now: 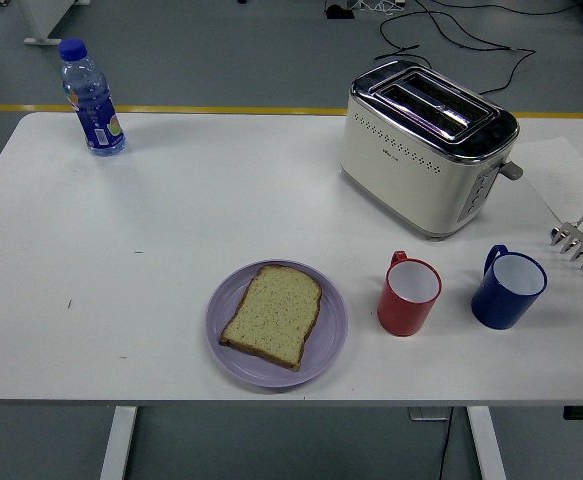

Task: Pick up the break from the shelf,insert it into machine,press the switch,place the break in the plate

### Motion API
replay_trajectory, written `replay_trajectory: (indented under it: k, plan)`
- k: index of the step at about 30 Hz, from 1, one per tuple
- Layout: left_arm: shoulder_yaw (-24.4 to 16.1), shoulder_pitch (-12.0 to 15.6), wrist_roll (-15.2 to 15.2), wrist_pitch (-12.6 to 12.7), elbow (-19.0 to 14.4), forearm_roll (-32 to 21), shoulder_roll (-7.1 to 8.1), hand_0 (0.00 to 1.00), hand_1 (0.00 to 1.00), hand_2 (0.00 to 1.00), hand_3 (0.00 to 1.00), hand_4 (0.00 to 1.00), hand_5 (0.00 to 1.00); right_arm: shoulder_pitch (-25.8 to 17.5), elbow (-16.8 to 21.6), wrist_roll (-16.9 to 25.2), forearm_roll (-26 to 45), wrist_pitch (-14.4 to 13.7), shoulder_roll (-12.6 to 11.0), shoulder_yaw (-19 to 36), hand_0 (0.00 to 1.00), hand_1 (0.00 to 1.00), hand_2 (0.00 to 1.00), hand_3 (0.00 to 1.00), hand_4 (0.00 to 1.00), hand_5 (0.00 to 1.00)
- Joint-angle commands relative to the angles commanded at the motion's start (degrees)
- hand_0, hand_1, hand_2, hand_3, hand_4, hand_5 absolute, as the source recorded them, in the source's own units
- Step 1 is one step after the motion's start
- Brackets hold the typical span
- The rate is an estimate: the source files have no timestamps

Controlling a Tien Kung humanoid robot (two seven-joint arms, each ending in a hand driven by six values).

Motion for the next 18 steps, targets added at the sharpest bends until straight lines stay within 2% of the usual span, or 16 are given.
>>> replay_trajectory:
  k: [5,9,13,18]
  plan:
    - [0.0,0.0,-0.1,0.1,0.0,-0.2,-0.10,0.655,0.592,0.593,0.599,0.329,0.933,-3.4,-3.6,0.9,2.9,1.0,-0.6,1.9,0.780,0.715,0.728,0.653,0.559,0.223]
    - [0.4,-0.1,-0.2,0.0,0.0,-0.6,-0.04,0.656,0.593,0.592,0.599,0.330,0.936,-6.3,-5.2,0.3,2.1,0.8,-1.2,4.2,0.772,0.713,0.720,0.644,0.552,0.219]
    - [0.6,-0.1,-0.2,0.0,0.0,-0.7,0.00,0.655,0.592,0.591,0.598,0.331,0.936,-8.7,-5.5,-0.4,0.5,0.8,-1.5,5.9,0.771,0.711,0.719,0.642,0.538,0.230]
    - [0.7,0.0,-0.3,0.1,0.0,-0.8,0.04,0.655,0.592,0.591,0.598,0.331,0.936,-14.6,-5.5,-1.5,-0.5,0.5,-1.9,9.9,0.771,0.711,0.719,0.642,0.538,0.230]
